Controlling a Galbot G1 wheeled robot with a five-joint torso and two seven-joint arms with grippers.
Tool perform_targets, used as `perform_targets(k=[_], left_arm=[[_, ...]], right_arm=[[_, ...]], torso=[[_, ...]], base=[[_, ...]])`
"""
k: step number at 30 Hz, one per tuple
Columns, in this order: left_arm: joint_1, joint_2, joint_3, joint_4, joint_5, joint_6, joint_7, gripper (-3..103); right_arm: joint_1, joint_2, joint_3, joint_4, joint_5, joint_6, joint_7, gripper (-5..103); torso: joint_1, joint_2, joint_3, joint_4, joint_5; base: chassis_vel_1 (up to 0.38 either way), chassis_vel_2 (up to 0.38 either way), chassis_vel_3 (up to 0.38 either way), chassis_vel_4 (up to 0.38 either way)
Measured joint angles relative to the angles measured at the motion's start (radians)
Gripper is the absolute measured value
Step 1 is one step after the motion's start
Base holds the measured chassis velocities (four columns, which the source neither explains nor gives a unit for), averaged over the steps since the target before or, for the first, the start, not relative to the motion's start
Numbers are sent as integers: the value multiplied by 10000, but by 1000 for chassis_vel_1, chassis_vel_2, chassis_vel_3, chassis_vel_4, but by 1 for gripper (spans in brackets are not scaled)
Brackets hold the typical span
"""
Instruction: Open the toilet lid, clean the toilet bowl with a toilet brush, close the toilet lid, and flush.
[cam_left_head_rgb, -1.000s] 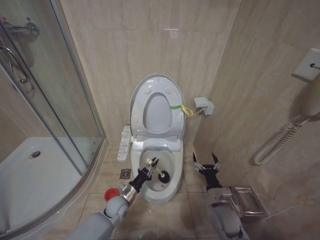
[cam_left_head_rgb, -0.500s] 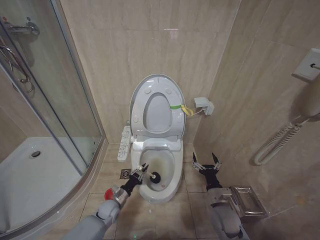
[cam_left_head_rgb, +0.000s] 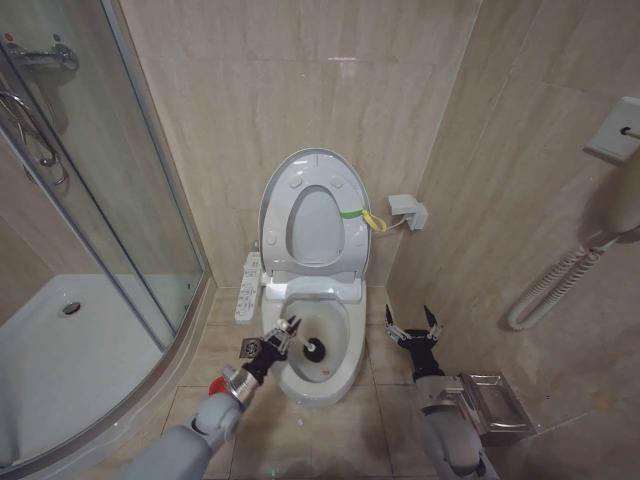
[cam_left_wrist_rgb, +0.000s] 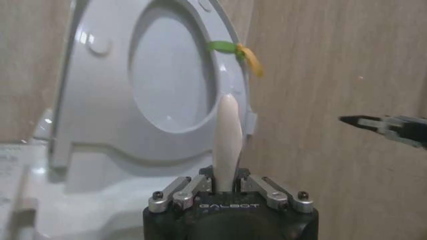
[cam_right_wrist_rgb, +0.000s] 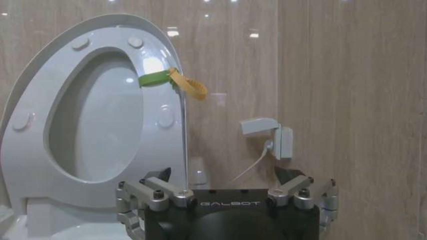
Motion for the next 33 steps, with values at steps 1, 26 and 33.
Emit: perform_targets(k=[1, 26, 33], left_arm=[[42, -9, 83, -9, 13, 25, -8, 19], [-128, 319, -51, -320, -404, 401, -454, 19], [175, 316, 347, -752, -335, 628, -642, 19]], right_arm=[[0, 0, 0, 0, 0, 0, 0, 100], [0, 0, 0, 0, 0, 0, 0, 100], [0, 0, 0, 0, 0, 0, 0, 100]], torso=[[0, 0, 0, 0, 0], [0, 0, 0, 0, 0], [0, 0, 0, 0, 0]], base=[[0, 0, 0, 0], [0, 0, 0, 0], [0, 0, 0, 0]])
